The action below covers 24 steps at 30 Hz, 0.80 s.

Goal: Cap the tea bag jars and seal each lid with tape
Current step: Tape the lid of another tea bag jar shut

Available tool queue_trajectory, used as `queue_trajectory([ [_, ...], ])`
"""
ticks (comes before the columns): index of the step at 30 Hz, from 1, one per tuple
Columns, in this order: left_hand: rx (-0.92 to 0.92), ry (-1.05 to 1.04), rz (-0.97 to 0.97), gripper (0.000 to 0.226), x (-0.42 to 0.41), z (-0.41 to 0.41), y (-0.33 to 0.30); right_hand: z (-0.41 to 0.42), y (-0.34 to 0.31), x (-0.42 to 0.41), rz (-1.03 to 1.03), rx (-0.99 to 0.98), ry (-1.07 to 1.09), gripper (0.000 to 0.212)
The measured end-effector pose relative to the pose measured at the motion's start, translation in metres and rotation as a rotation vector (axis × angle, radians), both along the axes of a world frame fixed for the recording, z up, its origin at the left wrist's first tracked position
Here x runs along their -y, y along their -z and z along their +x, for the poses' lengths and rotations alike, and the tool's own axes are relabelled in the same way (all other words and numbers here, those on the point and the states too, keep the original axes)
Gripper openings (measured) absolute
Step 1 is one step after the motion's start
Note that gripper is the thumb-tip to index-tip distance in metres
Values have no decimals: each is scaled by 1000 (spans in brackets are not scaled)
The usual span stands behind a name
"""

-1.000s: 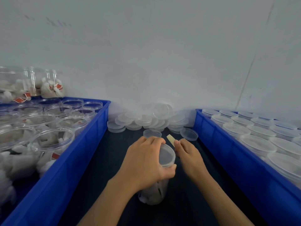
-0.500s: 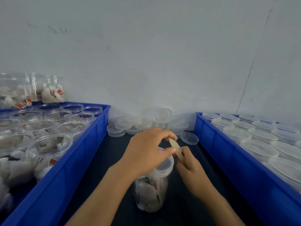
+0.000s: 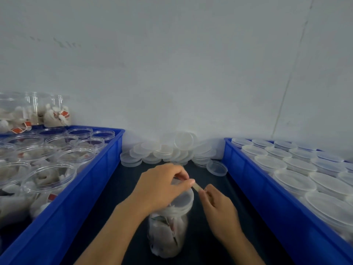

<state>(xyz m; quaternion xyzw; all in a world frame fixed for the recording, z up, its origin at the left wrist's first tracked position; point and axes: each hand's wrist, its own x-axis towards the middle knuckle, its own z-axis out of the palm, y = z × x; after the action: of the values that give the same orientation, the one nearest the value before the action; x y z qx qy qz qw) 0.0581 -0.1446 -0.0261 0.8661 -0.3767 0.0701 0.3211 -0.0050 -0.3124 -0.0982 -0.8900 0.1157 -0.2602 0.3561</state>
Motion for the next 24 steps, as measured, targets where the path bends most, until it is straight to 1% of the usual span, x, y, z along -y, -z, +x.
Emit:
queue_trajectory([
  [3, -212, 85, -210, 51, -16, 1, 10, 0, 4, -6, -106, -76, 15, 33],
  [5, -312, 177, -275, 65, -27, 1, 20, 3, 7, -9, -204, -91, 9, 31],
  [6, -323, 223, -274, 74, -32, 2, 26, 4, 9, -10, -223, -105, -21, 27],
  [8, -328, 290, -275, 96, -38, 2, 38, 9, 15, -12, -315, -197, -88, 20],
  [10, -343, 314, -309, 119, -41, 4, 49, 13, 22, -14, -460, -312, -98, 32],
  [12, -417, 327, -362, 126, -40, 4, 56, 15, 25, -15, -521, -373, -64, 41],
  [14, -491, 309, -448, 117, -36, 1, 62, 13, 25, -17, -501, -377, -50, 39],
  [15, -510, 287, -503, 109, -34, 0, 65, 12, 24, -17, -444, -326, -53, 34],
  [16, -531, 264, -561, 101, -32, -1, 67, 10, 22, -18, -344, -237, -62, 29],
  [17, -563, 247, -614, 96, -31, -2, 69, 7, 18, -20, -158, -125, -88, 24],
  [18, -596, 239, -656, 93, -29, -3, 69, 3, 12, -24, 105, -6, -146, 23],
  [19, -630, 236, -690, 91, -27, -5, 69, -1, 5, -30, 382, 80, -236, 25],
  [20, -666, 232, -724, 90, -25, -6, 68, -4, -2, -35, 595, 124, -346, 29],
  [21, -699, 225, -752, 88, -23, -8, 67, -8, -6, -40, 730, 128, -455, 38],
  [22, -724, 214, -770, 85, -20, -10, 65, -10, -8, -46, 810, 121, -539, 47],
  [24, -759, 188, -799, 74, -16, -13, 63, -12, -11, -57, 864, 157, -583, 59],
])
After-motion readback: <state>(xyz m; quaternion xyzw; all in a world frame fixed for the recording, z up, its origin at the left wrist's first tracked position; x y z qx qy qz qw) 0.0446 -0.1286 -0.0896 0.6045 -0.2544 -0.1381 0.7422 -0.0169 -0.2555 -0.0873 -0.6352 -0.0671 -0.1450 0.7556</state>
